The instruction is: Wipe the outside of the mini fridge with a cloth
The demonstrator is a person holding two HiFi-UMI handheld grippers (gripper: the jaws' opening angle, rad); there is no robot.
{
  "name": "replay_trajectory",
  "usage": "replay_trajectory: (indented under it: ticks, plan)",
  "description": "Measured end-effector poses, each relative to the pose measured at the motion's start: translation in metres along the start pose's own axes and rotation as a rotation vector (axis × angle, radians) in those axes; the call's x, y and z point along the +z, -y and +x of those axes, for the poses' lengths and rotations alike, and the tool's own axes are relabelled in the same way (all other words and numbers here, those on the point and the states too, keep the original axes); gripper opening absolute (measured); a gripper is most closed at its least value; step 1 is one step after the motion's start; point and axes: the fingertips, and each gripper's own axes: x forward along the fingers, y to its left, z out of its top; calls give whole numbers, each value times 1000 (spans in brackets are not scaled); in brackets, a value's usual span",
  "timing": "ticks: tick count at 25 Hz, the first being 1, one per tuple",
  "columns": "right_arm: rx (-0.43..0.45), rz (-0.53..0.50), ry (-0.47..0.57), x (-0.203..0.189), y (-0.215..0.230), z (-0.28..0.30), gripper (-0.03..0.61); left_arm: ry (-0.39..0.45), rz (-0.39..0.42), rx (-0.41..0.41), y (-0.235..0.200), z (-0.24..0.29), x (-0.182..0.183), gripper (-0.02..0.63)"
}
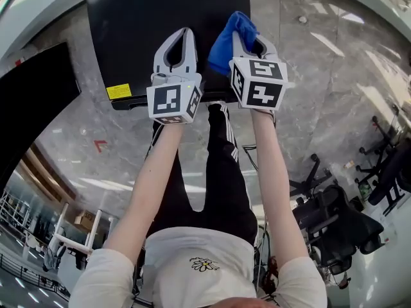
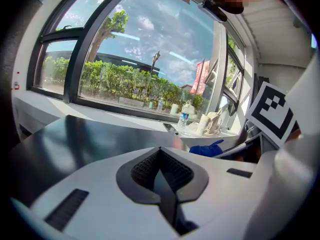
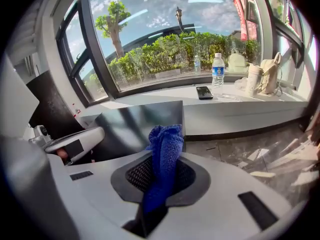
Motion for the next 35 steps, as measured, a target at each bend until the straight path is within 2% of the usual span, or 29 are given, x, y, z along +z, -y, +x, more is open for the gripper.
replay_trajectory:
  ticks: [8,13,17,21,25,29,35]
  plan:
    - [-13,49,18,-2,30,-4,63,24,37,-13,19,20,0,5]
    - [-39,28,22,-2,30,-6,62,25,62,-30,21,19,0,5]
    - [-58,52,31,-1,32,-7,63,25,28,-41,20,18,3,5]
    - [-114,25,29,-2,33,-6,63,19,30,-24,3,7,-1,5]
    - [-197,17,3,-3,30,-10,61,14,-4,60,-43,-25,0,5]
    - [-151,81,25,7,-21,-19,61,27,-22,150,-108,-71,12,5]
    - [45,19,35,15,-180,-10,61,56,-48,265,-191,-136,22,5]
